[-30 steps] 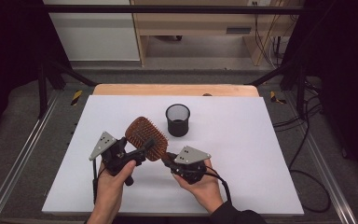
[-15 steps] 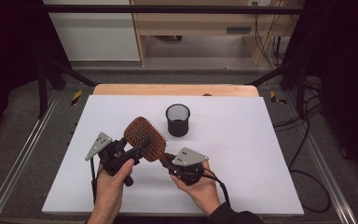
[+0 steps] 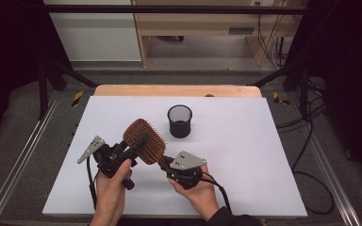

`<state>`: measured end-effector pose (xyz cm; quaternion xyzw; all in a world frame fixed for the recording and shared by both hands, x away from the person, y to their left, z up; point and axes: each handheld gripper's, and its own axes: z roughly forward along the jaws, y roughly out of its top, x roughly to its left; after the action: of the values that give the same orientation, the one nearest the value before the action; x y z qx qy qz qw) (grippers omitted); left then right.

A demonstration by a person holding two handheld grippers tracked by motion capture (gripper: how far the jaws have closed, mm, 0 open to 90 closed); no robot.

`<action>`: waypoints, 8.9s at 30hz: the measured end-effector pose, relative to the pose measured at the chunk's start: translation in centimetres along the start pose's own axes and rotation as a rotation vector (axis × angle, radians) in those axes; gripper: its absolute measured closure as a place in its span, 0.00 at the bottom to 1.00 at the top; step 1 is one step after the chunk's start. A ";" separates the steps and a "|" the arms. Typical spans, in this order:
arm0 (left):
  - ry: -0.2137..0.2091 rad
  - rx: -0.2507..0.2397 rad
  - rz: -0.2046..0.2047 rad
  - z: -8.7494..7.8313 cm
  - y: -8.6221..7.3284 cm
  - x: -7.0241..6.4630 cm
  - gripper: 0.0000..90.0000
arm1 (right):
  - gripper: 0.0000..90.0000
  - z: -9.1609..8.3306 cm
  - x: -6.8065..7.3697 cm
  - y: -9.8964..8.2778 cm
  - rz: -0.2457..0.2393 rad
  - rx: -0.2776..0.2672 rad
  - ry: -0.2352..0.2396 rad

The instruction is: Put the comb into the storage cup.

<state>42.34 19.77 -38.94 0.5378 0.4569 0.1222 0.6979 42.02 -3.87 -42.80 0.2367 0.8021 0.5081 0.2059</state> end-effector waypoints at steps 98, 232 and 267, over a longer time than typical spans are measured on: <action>0.130 -0.163 0.026 -4.3 4.4 4.0 0.58 | 0.05 -6.7 -10.0 -4.5 0.171 -0.041 -0.236; 0.057 -0.009 0.244 12.5 14.3 -5.4 0.58 | 0.05 -12.4 -13.1 -7.7 0.342 -0.169 -0.354; 0.059 -0.036 0.256 14.9 15.4 -5.8 0.58 | 0.05 -12.4 -13.0 -7.6 0.340 -0.173 -0.344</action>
<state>55.56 12.45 -22.70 0.5754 0.4027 0.2341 0.6723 44.09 -23.33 -43.63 0.4324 0.6575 0.5546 0.2704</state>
